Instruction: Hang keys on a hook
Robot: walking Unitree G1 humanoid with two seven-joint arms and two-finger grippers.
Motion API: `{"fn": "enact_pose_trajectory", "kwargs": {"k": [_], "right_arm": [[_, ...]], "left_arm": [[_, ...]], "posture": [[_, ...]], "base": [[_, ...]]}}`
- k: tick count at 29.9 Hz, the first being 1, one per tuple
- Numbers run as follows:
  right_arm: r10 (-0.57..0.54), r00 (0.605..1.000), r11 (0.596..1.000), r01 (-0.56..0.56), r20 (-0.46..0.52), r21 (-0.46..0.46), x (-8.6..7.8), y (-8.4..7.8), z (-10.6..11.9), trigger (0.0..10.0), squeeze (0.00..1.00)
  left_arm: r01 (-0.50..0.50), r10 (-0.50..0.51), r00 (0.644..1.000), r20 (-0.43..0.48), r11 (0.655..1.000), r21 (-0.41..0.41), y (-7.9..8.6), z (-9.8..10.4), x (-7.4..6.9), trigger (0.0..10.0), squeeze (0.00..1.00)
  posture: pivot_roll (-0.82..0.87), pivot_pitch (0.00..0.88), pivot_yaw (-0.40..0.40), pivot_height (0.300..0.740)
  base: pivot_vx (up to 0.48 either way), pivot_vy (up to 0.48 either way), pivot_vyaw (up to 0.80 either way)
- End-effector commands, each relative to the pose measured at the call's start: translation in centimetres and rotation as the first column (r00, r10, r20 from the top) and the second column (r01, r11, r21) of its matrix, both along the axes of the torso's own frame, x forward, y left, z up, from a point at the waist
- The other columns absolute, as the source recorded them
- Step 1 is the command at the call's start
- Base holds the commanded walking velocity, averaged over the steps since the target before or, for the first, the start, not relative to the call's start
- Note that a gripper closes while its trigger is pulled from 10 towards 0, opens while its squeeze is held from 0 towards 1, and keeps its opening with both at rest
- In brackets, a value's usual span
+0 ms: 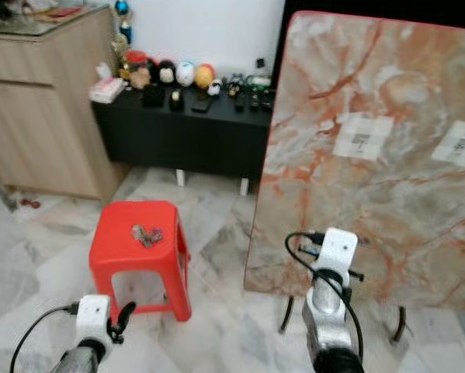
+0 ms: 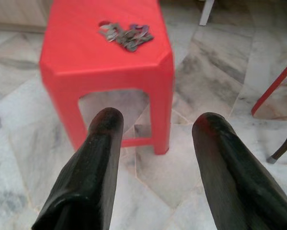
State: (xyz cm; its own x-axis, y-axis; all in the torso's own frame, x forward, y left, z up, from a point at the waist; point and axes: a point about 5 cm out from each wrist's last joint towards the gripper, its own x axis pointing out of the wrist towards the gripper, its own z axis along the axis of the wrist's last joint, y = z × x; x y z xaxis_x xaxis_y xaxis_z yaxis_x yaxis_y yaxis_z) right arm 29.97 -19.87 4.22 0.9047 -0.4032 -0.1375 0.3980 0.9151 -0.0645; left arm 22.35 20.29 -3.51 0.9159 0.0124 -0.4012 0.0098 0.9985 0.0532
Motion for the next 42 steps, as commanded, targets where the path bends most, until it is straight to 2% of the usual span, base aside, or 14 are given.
{"fn": "enact_pose_trajectory", "kwargs": {"k": [1,10,20,25,28,31,32,42], "right_arm": [[-0.04,0.999,0.999,0.04,-0.014,-0.011,-0.5,-1.5,-0.3,10.0,0.0],[-0.039,0.999,0.999,0.039,-0.007,0.009,-0.3,-1.3,-0.1,10.0,0.0],[-0.036,0.999,0.999,0.036,0.026,-0.015,0.2,-1.3,0.6,10.0,0.0],[0.003,0.998,0.995,0.003,0.062,-0.098,0.9,-1.0,1.8,10.0,0.0],[0.005,0.993,0.982,0.017,0.118,-0.188,1.6,-1.2,3.4,10.0,0.0],[-0.01,0.985,0.961,0.057,0.17,-0.271,2.1,-1.5,4.8,10.0,0.0],[-0.008,0.982,0.938,0.073,0.191,-0.338,2.2,-1.6,5.5,10.0,0.0],[0.029,0.973,0.867,0.09,0.229,-0.49,2.3,-1.1,6.6,10.0,0.0]], "left_arm": [[0.021,-0.021,1.0,-0.003,1.0,-0.014,-0.8,0.0,0.2,10.0,0.0],[0.016,-0.016,1.0,-0.011,1.0,-0.02,-0.9,-0.2,0.2,10.0,0.0],[0.02,-0.021,1.0,-0.023,0.999,-0.026,-1.0,-0.4,0.1,10.0,0.0],[0.021,-0.022,1.0,-0.023,0.999,-0.025,-1.0,-0.3,0.1,10.0,0.0],[0.02,-0.021,1.0,-0.02,0.999,-0.026,-1.0,-0.3,0.2,10.0,0.0],[0.022,-0.023,1.0,-0.021,0.999,-0.024,-1.0,-0.3,0.2,10.0,0.0],[0.022,-0.023,1.0,-0.021,0.999,-0.024,-1.0,-0.3,0.2,10.0,0.0],[0.022,-0.023,1.0,-0.019,0.999,-0.027,-1.0,-0.3,0.2,10.0,0.0]], "posture": [[0.14,0.0,-0.073,0.74],[0.14,0.0,-0.073,0.74],[0.14,0.0,-0.072,0.74],[0.14,0.0,-0.072,0.74],[0.14,0.0,-0.07,0.74],[0.14,0.0,-0.069,0.74],[0.14,0.0,-0.07,0.74],[0.14,0.0,-0.069,0.74]], "base": [[0.337,0.0,0.0],[0.314,0.0,0.0],[0.0,0.0,0.0],[0.0,0.0,0.0],[0.0,0.0,0.0],[0.0,0.0,0.0],[0.0,0.0,0.0],[0.0,0.0,0.0]]}}
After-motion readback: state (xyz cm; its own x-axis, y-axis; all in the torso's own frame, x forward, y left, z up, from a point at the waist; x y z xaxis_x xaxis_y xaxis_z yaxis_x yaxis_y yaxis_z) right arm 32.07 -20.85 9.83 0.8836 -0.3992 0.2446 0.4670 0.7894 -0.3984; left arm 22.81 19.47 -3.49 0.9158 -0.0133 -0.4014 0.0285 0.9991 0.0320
